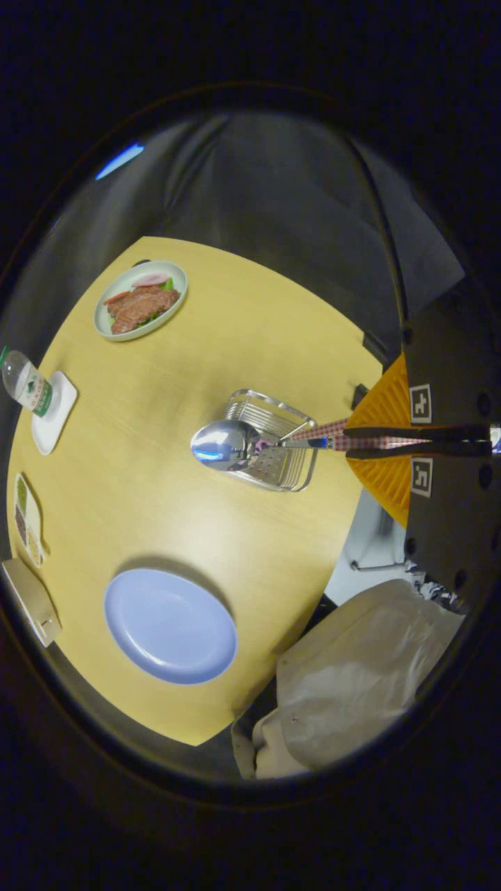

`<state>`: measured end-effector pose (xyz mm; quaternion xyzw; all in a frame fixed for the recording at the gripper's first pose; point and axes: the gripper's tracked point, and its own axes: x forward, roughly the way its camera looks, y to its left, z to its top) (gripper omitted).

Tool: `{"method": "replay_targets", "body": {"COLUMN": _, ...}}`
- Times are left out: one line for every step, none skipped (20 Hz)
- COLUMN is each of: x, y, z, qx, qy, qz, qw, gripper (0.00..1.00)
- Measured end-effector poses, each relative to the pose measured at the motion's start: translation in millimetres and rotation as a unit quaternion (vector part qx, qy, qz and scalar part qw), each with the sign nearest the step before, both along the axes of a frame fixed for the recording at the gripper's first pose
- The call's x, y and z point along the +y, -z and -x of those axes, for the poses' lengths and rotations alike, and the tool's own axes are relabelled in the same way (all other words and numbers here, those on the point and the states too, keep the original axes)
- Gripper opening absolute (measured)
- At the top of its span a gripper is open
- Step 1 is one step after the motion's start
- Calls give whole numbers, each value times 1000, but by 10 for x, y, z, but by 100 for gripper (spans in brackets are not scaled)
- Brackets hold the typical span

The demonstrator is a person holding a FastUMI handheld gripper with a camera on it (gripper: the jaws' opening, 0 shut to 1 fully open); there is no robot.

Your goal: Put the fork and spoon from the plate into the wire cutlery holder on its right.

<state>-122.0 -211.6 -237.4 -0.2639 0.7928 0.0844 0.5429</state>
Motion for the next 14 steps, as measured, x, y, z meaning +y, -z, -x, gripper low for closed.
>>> {"method": "replay_targets", "body": {"x": -41, "y": 9, "z": 1, "qx": 12, "qy": -8, "qz": 5, "qw": 1000, "gripper": 4}}
{"method": "replay_targets", "body": {"x": -73, "y": 14, "z": -10, "qx": 24, "qy": -16, "qz": 10, "qw": 1000, "gripper": 4}}
{"method": "replay_targets", "body": {"x": -101, "y": 38, "z": -19, "qx": 28, "qy": -22, "qz": 15, "qw": 999, "gripper": 4}}
{"method": "replay_targets", "body": {"x": -104, "y": 44, "z": -18, "qx": 37, "qy": -24, "qz": 20, "qw": 999, "gripper": 4}}
{"method": "replay_targets", "body": {"x": -124, "y": 66, "z": -14, "qx": 46, "qy": -24, "qz": 24, "qw": 998, "gripper": 4}}
{"method": "replay_targets", "body": {"x": -152, "y": 77, "z": -11, "qx": 57, "qy": -27, "qz": 29, "qw": 998, "gripper": 4}}
{"method": "replay_targets", "body": {"x": -178, "y": 87, "z": -10, "qx": 67, "qy": -30, "qz": 35, "qw": 997, "gripper": 4}}
{"method": "replay_targets", "body": {"x": -218, "y": 126, "z": 22, "qx": 76, "qy": -29, "qz": 38, "qw": 996, "gripper": 4}}
{"method": "replay_targets", "body": {"x": -213, "y": 103, "z": 4, "qx": 81, "qy": -30, "qz": 39, "qw": 996, "gripper": 4}}
{"method": "replay_targets", "body": {"x": -228, "y": 119, "z": -16, "qx": 82, "qy": -30, "qz": 43, "qw": 995, "gripper": 6}}
{"method": "replay_targets", "body": {"x": -231, "y": 138, "z": -38, "qx": 80, "qy": -28, "qz": 44, "qw": 995, "gripper": 7}}
{"method": "replay_targets", "body": {"x": -229, "y": 143, "z": -46, "qx": 79, "qy": -24, "qz": 45, "qw": 996, "gripper": 8}}
{"method": "replay_targets", "body": {"x": -228, "y": 151, "z": -41, "qx": 78, "qy": -22, "qz": 44, "qw": 996, "gripper": 9}}
{"method": "replay_targets", "body": {"x": -225, "y": 153, "z": -52, "qx": 77, "qy": -22, "qz": 45, "qw": 996, "gripper": 11}}
